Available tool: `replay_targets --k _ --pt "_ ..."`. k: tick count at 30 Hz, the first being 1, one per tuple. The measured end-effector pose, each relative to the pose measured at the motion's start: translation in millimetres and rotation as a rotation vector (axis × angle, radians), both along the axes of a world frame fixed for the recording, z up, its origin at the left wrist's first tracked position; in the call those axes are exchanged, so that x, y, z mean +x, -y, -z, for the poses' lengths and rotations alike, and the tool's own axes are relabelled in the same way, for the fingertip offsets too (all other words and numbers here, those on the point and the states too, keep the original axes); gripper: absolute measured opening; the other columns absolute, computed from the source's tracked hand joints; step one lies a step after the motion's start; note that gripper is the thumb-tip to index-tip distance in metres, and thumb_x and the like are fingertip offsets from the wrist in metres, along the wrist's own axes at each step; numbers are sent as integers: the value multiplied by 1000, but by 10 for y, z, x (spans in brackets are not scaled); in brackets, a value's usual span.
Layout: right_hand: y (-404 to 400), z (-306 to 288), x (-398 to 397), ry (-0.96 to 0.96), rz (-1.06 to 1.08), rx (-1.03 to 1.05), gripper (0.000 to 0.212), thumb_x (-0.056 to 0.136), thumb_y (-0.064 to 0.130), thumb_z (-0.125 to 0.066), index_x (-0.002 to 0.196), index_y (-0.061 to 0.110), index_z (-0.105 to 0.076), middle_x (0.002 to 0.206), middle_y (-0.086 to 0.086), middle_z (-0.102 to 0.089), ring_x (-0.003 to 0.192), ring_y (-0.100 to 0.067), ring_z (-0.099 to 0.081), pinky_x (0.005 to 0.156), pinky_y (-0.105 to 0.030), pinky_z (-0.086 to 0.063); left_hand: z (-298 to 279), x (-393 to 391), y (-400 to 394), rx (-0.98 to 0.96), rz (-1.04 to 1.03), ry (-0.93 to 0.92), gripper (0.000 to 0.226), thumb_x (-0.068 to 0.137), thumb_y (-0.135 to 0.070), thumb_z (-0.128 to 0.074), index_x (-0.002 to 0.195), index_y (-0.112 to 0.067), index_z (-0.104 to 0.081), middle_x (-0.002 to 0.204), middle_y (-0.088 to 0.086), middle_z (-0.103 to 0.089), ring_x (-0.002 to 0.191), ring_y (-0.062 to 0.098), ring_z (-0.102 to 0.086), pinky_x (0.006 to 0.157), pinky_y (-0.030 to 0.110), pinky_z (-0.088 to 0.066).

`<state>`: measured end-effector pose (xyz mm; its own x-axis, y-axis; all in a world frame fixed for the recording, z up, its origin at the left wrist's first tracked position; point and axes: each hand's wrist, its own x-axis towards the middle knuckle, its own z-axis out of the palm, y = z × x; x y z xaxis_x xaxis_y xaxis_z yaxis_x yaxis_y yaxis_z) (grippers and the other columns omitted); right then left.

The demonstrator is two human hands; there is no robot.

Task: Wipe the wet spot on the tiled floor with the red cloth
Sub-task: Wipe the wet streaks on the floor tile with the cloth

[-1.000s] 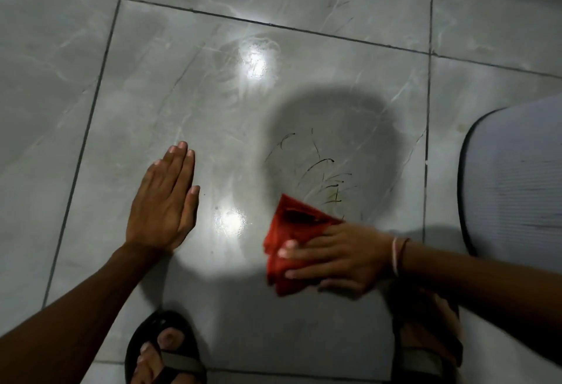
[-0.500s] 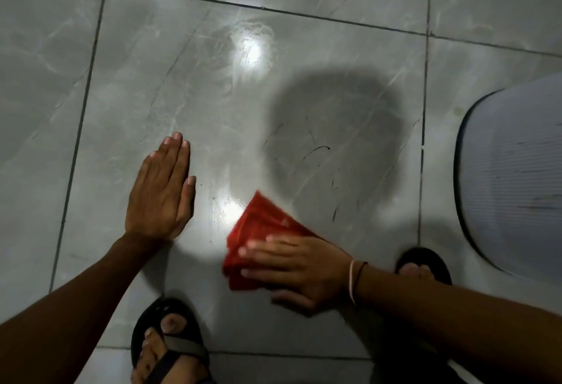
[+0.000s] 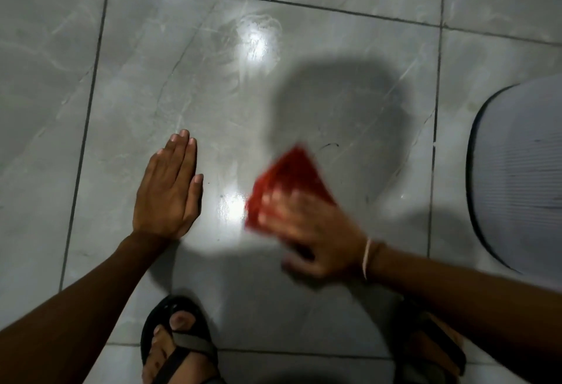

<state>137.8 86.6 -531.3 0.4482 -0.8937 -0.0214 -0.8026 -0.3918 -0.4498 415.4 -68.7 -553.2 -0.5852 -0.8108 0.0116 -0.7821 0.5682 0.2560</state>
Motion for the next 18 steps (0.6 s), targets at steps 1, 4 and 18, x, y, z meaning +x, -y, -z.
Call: replay_targets --k 1,4,18 --pt "-303 3 61 27 -188 38 72 98 53 -55 160 21 -36 171 -8 -31 161 -21 -25 128 -43 -32 11 6 0 -3 5 1 62 107 -31 -30 163 -4 -24 172 13 -21 161 27 -18 131 41 -15" --pt "-146 102 -188 67 -552 18 63 99 45 -58 156 20 -45 168 -7 -38 153 -18 -40 112 -30 -39 18 17 7 -18 7 8 62 107 -32 -30 162 -4 -25 172 14 -22 161 27 -19 131 42 -18" --pt "433 44 -238 -145 62 -64 66 103 47 -46 162 21 -32 172 -15 -25 163 -31 -19 134 -51 -21 -21 242 -51 -22 -75 25 68 105 -33 -37 160 5 -24 170 20 -22 160 33 -20 129 50 -21"
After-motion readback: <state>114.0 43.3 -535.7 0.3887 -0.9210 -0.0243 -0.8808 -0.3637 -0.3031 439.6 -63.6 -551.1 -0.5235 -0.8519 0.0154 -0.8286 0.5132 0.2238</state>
